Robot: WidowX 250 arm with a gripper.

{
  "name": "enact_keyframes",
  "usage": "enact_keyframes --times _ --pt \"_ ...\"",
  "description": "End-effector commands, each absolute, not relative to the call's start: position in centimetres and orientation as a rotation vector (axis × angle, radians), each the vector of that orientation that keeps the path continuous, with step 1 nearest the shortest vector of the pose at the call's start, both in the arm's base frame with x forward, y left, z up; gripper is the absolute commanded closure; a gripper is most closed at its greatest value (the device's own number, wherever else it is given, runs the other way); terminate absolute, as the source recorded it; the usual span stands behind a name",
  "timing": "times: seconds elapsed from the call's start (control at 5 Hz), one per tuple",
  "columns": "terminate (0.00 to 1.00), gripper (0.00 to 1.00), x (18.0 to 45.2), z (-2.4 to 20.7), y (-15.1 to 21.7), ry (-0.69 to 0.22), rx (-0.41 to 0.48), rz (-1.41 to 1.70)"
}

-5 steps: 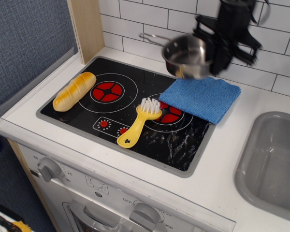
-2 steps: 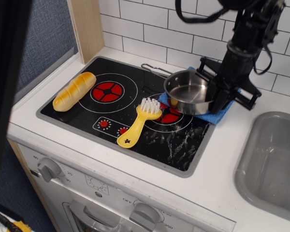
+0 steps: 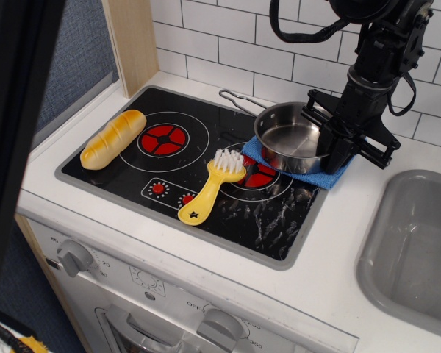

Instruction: Move the metal pot on top of towel

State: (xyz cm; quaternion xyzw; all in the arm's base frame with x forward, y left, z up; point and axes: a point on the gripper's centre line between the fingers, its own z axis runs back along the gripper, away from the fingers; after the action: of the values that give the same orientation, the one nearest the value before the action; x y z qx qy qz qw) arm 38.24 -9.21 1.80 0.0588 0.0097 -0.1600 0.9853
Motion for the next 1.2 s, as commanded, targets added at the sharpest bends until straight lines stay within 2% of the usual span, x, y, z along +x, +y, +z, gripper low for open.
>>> enact_keyframes --times 0.0,0.2,0.4,0.6,1.0 --pt "0.00 0.00 38.0 8.2 -8.6 -0.105 0.024 -0.280" --pt "0.00 0.00 37.0 10.8 -6.9 -0.138 0.012 -0.221" --pt "0.00 0.00 35.7 11.6 -4.6 -0.122 0.044 -0.150" --pt "0.00 0.00 34.8 11.0 -2.7 -0.092 0.031 -0.133" --pt "0.00 0.00 34.8 11.0 -2.7 -0.092 0.031 -0.133"
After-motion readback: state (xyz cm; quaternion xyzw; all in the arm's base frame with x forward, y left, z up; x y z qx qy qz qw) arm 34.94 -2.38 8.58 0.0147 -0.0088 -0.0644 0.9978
